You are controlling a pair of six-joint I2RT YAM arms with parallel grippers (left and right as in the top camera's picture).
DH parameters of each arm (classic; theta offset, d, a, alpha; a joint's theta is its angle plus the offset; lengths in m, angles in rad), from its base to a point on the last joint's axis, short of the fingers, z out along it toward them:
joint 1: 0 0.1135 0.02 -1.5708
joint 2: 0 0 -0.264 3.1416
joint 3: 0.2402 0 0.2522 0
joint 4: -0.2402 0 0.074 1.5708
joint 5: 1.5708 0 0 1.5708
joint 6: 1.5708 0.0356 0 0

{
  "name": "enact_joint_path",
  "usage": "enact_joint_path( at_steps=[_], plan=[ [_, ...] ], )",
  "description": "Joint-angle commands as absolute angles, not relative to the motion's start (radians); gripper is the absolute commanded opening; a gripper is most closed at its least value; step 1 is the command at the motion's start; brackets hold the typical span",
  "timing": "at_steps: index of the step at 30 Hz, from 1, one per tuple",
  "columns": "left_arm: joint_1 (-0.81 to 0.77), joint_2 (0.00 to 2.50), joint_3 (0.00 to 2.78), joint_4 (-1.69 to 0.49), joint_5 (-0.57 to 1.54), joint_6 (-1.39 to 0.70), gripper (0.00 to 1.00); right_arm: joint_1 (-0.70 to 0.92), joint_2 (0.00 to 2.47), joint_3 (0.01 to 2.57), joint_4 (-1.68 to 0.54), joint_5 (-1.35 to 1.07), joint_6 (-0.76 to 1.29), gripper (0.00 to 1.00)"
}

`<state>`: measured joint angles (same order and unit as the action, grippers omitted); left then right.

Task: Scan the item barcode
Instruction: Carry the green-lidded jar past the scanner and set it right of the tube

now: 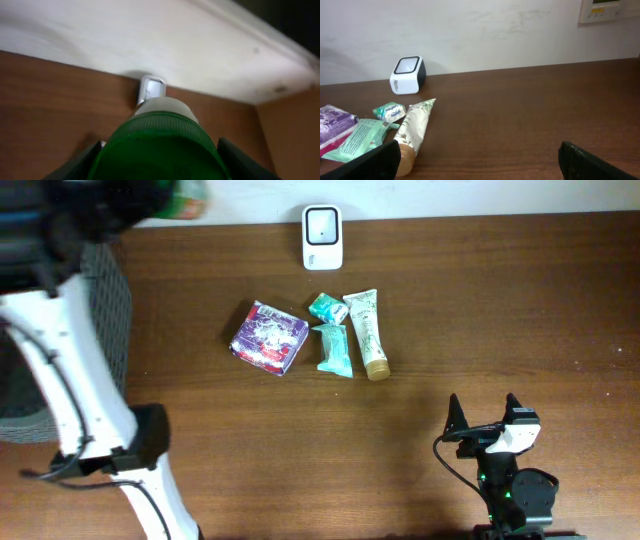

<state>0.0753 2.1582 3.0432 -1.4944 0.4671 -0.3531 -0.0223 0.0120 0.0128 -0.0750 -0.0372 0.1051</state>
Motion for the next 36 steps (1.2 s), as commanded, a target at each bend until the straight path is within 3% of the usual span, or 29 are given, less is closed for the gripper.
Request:
enact_joint_path(
  at_steps=[1, 9, 16, 21, 28, 36],
  plan=[
    [-0.113, 2.146, 2.962, -1.467, 0.342, -0.358, 0.47, -0.014, 0.006, 0.006, -0.079, -0.029, 0.109, 0.99],
    [-0.52, 2.147, 2.528, -1.105, 0.194, -0.358, 0.48, -0.014, 0.006, 0.006, -0.079, -0.029, 0.109, 0.99],
    [-0.715, 2.147, 2.165, -0.811, 0.01, -0.358, 0.51, -0.014, 0.006, 0.006, -0.079, -0.029, 0.109, 0.99],
    [-0.781, 2.147, 1.979, -0.675, -0.186, -0.358, 0.52, -0.014, 0.006, 0.006, -0.079, -0.029, 0.109, 0.99],
    [-0.805, 2.187, 1.844, -0.488, -0.18, -0.358, 0.56, -0.014, 0.006, 0.006, -0.079, -0.029, 0.109, 0.99],
    [-0.812, 2.28, 1.844, -0.471, -0.18, -0.358, 0.63, -0.014, 0.006, 0.006, -0.079, -0.029, 0.109, 0.99]
  ],
)
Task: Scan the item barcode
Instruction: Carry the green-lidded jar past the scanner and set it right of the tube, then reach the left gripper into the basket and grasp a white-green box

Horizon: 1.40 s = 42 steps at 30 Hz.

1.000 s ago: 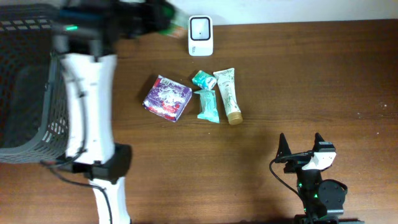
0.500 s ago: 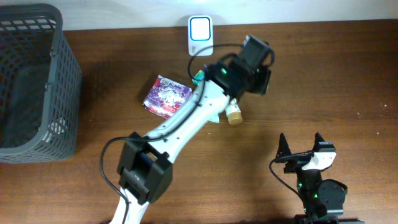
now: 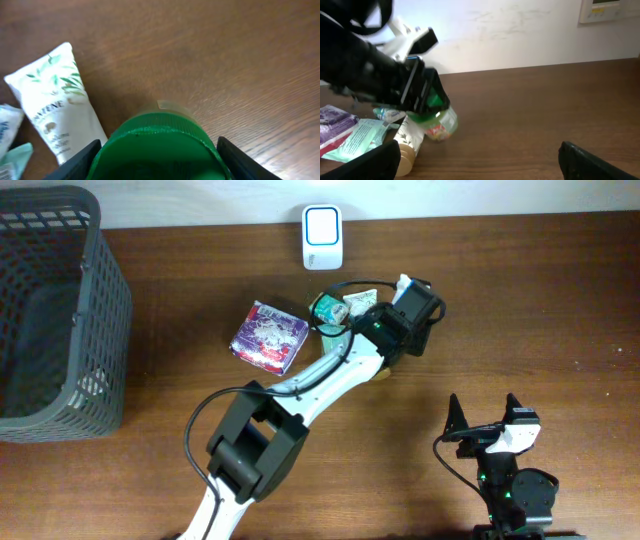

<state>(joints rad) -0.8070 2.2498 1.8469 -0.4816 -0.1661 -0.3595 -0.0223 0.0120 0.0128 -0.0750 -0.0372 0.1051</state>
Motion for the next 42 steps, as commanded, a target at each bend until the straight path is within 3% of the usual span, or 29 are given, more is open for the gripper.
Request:
enact_joint_path(
  at_steps=[1, 3, 5, 8, 17, 24, 27, 31, 33, 37, 42],
  plan=[
    [-0.812, 2.289, 1.844, -0.471, -0.18, -0.358, 0.64, -0.014, 0.006, 0.006, -0.079, -0.029, 0.109, 0.99],
    [-0.812, 2.292, 1.844, -0.471, -0.181, -0.358, 0.72, -0.014, 0.006, 0.006, -0.079, -0.029, 0.109, 0.99],
    [-0.809, 2.291, 1.845, -0.457, -0.184, -0.358, 0.93, -0.014, 0.006, 0.006, -0.079, -0.029, 0.109, 0.99],
    [-0.801, 2.277, 1.869, -0.45, -0.183, -0.358, 0.99, -0.014, 0.006, 0.006, -0.079, -0.029, 0.109, 0.99],
    [-0.638, 1.932, 1.937, -0.494, -0.181, -0.345, 0.99, -0.014, 0.006, 0.006, -0.079, -0.029, 0.109, 0.99],
    [-0.239, 1.584, 1.937, -0.655, -0.184, -0.345, 0.99, -0.014, 0.006, 0.006, -0.079, -0.029, 0.109, 0.99],
    [0.02, 1.517, 1.937, -0.688, -0.184, -0.347, 0.99, -0.014, 0.006, 0.006, -0.079, -0.029, 0.109, 0.99],
    [0.294, 1.521, 1.93, -0.797, -0.184, -0.433, 0.99, -0.014, 0.006, 0.006, -0.079, -0.029, 0.109, 0.99],
    [0.425, 1.543, 1.916, -0.887, -0.182, -0.664, 0.99, -0.014, 0.006, 0.006, -0.079, -0.029, 0.109, 0.99],
    [0.567, 1.628, 1.911, -1.007, -0.169, -0.906, 0.99, -0.014, 0.006, 0.006, -0.079, -0.029, 0.109, 0.99],
    [0.624, 1.78, 1.911, -1.032, -0.139, -0.904, 0.99, -0.014, 0.006, 0.006, -0.079, -0.029, 0.109, 0.99]
  ],
)
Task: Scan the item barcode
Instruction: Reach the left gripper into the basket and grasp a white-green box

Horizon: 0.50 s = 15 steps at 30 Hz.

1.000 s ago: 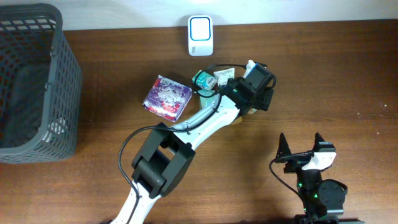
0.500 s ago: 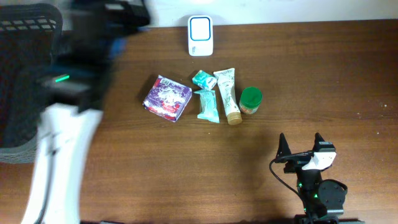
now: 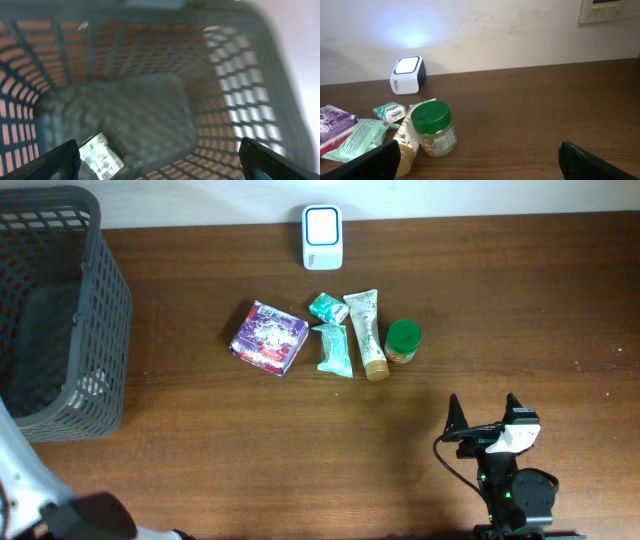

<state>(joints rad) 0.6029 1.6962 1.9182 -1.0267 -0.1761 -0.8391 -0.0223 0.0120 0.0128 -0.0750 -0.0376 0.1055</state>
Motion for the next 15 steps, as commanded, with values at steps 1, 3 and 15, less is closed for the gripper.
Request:
enact_joint_path(
  at_steps=[1, 3, 15],
  plan=[
    [0.627, 1.813, 1.911, -1.039, -0.126, -0.904, 0.99, -0.014, 0.006, 0.006, -0.079, -0.029, 0.109, 0.99],
    [0.628, 1.869, 1.911, -1.082, -0.119, -0.907, 0.99, -0.014, 0.006, 0.006, -0.079, -0.029, 0.109, 0.98],
    [0.627, 2.106, 1.91, -1.189, 0.024, -1.073, 0.99, -0.014, 0.006, 0.006, -0.079, -0.029, 0.109, 0.99]
  ],
)
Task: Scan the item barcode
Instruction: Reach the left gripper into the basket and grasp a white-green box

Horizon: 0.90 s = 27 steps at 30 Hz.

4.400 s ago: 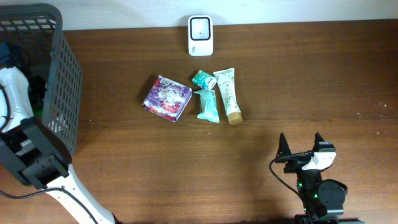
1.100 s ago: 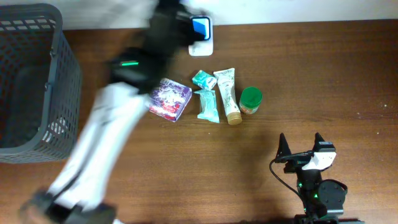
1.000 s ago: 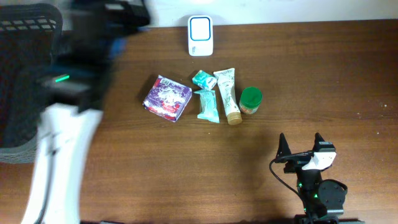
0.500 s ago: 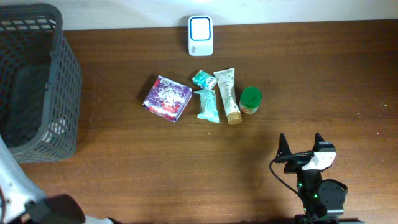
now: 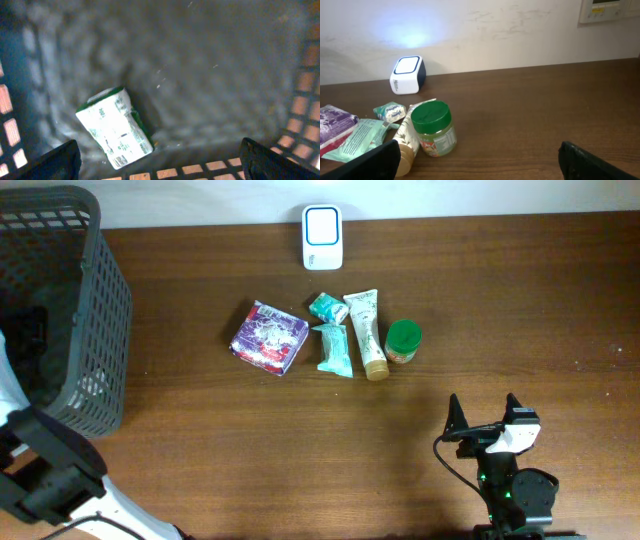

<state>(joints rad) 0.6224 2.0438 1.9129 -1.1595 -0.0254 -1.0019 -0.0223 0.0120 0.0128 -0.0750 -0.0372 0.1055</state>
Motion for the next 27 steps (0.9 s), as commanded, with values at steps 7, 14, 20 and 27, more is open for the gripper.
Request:
enact_joint_path(
  at_steps=[7, 14, 20, 27],
  plan=[
    [0.627, 2.205, 1.909, -1.217, 0.073, -1.085, 0.99, -0.014, 0.006, 0.006, -0.079, -0.029, 0.109, 0.99],
    [0.627, 2.222, 1.81, -1.159, 0.083, -1.11, 0.99, -0.014, 0.006, 0.006, -0.079, -0.029, 0.109, 0.99],
    [0.627, 2.222, 1.732, -1.033, 0.082, -1.069, 1.0, -0.014, 0.006, 0.006, -0.079, -0.029, 0.109, 0.99],
    [0.627, 2.222, 1.733, -0.892, 0.083, -0.88, 0.84, -0.014, 0.006, 0.006, -0.079, -0.029, 0.109, 0.99]
  ],
)
